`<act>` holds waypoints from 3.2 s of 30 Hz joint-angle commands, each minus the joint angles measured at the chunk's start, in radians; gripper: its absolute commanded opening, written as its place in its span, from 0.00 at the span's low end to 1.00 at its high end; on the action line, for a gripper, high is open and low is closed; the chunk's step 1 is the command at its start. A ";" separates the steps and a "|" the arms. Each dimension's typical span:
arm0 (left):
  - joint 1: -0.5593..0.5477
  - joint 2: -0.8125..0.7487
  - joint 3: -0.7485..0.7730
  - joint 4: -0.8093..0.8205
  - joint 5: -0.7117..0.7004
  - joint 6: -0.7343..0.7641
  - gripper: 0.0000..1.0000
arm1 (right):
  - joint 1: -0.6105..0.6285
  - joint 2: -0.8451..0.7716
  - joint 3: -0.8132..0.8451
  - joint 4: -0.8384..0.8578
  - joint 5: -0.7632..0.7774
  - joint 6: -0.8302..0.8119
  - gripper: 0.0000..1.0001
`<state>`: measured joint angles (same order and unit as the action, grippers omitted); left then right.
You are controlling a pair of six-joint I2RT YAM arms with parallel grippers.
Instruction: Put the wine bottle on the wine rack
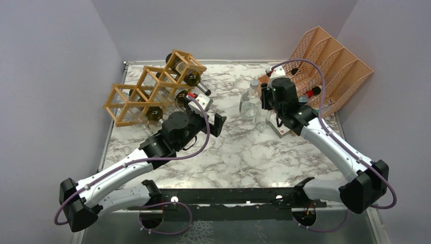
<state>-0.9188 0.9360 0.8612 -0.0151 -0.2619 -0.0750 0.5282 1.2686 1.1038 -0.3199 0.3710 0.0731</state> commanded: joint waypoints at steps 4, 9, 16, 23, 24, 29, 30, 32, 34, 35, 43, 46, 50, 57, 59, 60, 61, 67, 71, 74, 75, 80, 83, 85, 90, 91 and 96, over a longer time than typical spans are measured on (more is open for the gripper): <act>-0.004 0.064 -0.114 0.235 0.156 -0.017 0.99 | -0.007 -0.140 0.039 -0.043 -0.246 0.033 0.01; -0.003 0.141 -0.162 0.328 0.277 0.024 0.99 | -0.008 -0.175 0.070 -0.076 -0.443 0.043 0.01; -0.003 0.215 -0.183 0.378 0.395 0.060 0.99 | -0.007 -0.225 0.090 -0.071 -0.722 -0.004 0.01; -0.003 0.208 -0.239 0.470 0.523 0.089 0.99 | -0.007 -0.233 0.128 -0.094 -0.912 -0.075 0.01; -0.003 0.208 -0.244 0.477 0.534 0.087 0.99 | -0.007 -0.234 0.134 -0.094 -0.949 -0.085 0.01; -0.003 0.199 -0.268 0.515 0.494 0.070 0.98 | -0.007 -0.245 0.148 -0.111 -1.106 -0.137 0.01; -0.002 0.193 -0.270 0.519 0.496 0.073 0.96 | -0.007 -0.249 0.147 -0.113 -1.123 -0.144 0.01; -0.002 0.181 -0.274 0.524 0.511 0.083 0.94 | -0.007 -0.259 0.146 -0.118 -1.151 -0.159 0.01; -0.003 0.172 -0.275 0.524 0.527 0.090 0.90 | -0.007 -0.265 0.144 -0.121 -1.174 -0.170 0.01; -0.003 0.169 -0.274 0.524 0.531 0.090 0.88 | -0.007 -0.268 0.142 -0.119 -1.186 -0.171 0.01; -0.003 0.185 -0.248 0.524 0.596 0.094 0.77 | -0.007 -0.276 0.133 -0.080 -1.245 -0.144 0.01; -0.003 0.191 -0.235 0.524 0.621 0.123 0.79 | -0.007 -0.274 0.134 -0.076 -1.236 -0.127 0.01; -0.003 0.203 -0.224 0.524 0.631 0.188 0.69 | -0.007 -0.275 0.131 -0.080 -1.215 -0.111 0.01; -0.003 0.259 -0.157 0.526 0.650 0.289 0.02 | -0.007 -0.278 0.143 -0.109 -1.163 -0.069 0.10; -0.003 0.279 -0.126 0.527 0.634 0.338 0.00 | -0.007 -0.283 0.155 -0.142 -1.131 -0.062 0.32; -0.004 0.288 -0.115 0.527 0.622 0.370 0.00 | -0.007 -0.289 0.160 -0.159 -1.113 -0.060 0.44; -0.004 0.293 -0.105 0.527 0.612 0.408 0.00 | -0.007 -0.295 0.167 -0.179 -1.088 -0.052 0.54; -0.003 0.311 -0.066 0.526 0.531 0.709 0.00 | -0.007 -0.336 0.240 -0.301 -0.895 -0.016 0.70; -0.004 0.313 -0.033 0.526 0.490 0.917 0.00 | -0.007 -0.343 0.306 -0.383 -0.777 0.011 0.71; -0.003 0.325 0.009 0.525 0.449 1.073 0.00 | -0.007 -0.336 0.344 -0.431 -0.710 0.016 0.71; -0.003 0.335 0.033 0.524 0.424 1.129 0.00 | -0.007 -0.335 0.350 -0.435 -0.701 0.015 0.71; -0.003 0.357 0.117 0.453 0.333 1.423 0.00 | -0.007 -0.330 0.338 -0.432 -0.697 -0.015 0.71; -0.003 0.351 0.145 0.397 0.327 1.537 0.00 | -0.007 -0.310 0.318 -0.408 -0.689 -0.023 0.72; -0.003 0.336 0.149 0.369 0.334 1.584 0.00 | -0.007 -0.297 0.311 -0.388 -0.687 -0.022 0.72; -0.003 0.318 0.160 0.313 0.328 1.659 0.00 | -0.007 -0.266 0.284 -0.362 -0.728 -0.025 0.72; -0.003 0.318 0.163 0.306 0.328 1.662 0.00 | -0.007 -0.261 0.277 -0.361 -0.735 -0.025 0.72; -0.003 0.322 0.165 0.287 0.326 1.675 0.00 | -0.007 -0.235 0.233 -0.364 -0.760 -0.024 0.73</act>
<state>-0.9234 1.2984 0.9707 0.2394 0.0788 1.5448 0.5179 1.0206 1.3655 -0.7044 -0.3569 0.0593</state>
